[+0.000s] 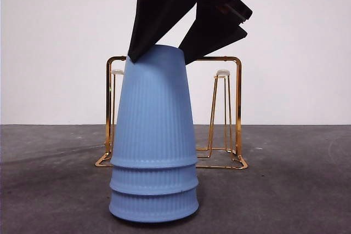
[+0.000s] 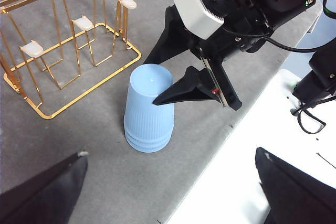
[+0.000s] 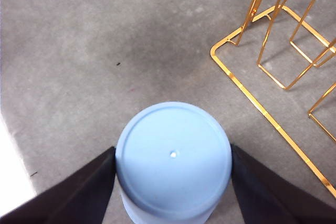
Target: The left arm pick up the left cup on cup holder and place it on desk, then the right arm insert the right cup into the first cup, and then the left arm insert the mid cup into the first cup
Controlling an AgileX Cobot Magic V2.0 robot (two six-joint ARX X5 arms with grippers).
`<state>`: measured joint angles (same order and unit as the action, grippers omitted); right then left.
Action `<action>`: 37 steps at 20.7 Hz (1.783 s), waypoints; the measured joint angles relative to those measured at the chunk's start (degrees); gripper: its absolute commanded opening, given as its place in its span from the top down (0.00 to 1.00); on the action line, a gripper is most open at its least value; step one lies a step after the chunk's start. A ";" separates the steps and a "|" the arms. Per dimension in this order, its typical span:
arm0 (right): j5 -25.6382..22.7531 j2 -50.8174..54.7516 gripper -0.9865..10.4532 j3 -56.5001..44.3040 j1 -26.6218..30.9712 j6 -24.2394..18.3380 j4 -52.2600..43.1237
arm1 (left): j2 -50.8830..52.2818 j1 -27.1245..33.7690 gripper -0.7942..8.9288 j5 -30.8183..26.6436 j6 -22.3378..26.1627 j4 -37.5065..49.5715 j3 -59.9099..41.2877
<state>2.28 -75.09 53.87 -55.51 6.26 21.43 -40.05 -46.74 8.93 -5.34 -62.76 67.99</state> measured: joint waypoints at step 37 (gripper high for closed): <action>-8.31 31.95 0.89 6.84 0.02 6.01 31.41 | -0.74 0.00 0.90 -5.57 -1.51 2.14 0.00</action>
<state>-6.02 -43.13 60.71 -55.48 12.27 52.84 -40.80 -46.74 3.36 -6.85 -60.62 67.99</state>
